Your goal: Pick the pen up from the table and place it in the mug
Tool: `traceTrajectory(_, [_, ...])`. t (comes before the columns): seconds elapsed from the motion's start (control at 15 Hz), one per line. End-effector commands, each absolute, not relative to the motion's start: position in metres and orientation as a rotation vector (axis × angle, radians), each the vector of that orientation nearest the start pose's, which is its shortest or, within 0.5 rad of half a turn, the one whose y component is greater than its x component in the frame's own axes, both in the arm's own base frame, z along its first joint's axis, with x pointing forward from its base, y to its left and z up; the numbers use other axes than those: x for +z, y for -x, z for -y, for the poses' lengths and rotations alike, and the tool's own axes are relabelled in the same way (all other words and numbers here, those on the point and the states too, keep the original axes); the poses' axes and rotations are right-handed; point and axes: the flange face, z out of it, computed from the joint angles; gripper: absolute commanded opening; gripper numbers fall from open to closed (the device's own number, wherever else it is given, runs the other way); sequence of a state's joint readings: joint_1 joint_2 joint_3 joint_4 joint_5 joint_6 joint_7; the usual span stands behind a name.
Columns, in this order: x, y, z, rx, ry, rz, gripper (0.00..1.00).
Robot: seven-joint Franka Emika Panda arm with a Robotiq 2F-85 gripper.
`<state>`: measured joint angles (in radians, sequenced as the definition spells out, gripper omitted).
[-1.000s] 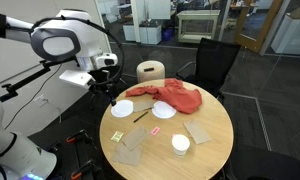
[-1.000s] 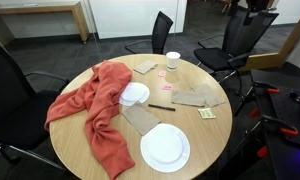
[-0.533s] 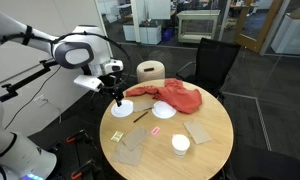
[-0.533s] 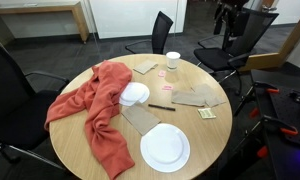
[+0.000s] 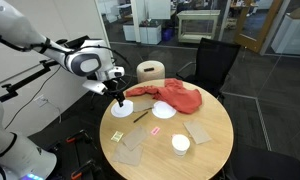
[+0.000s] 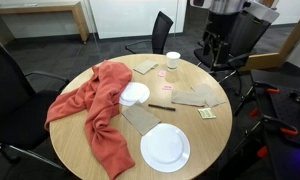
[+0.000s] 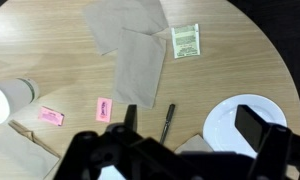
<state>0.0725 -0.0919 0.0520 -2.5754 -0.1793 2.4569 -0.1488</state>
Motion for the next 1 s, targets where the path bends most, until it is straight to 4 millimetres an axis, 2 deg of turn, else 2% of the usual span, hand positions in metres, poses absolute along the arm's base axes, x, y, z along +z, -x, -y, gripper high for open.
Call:
traceTrajectory(0.0, [0.288,-0.436,-0.059,0.056,3.183,0.683,1.0])
traceTrajectory(0.47, [0.282,-0.438,-0.058,0.062,3.187,0.67,1.0])
traceTrajectory(0.73, [0.267,-0.457,-0.062,-0.039,3.204,0.643,1.0])
traceTrajectory(0.93, [0.246,-0.474,-0.067,-0.127,3.18,0.626,1.0])
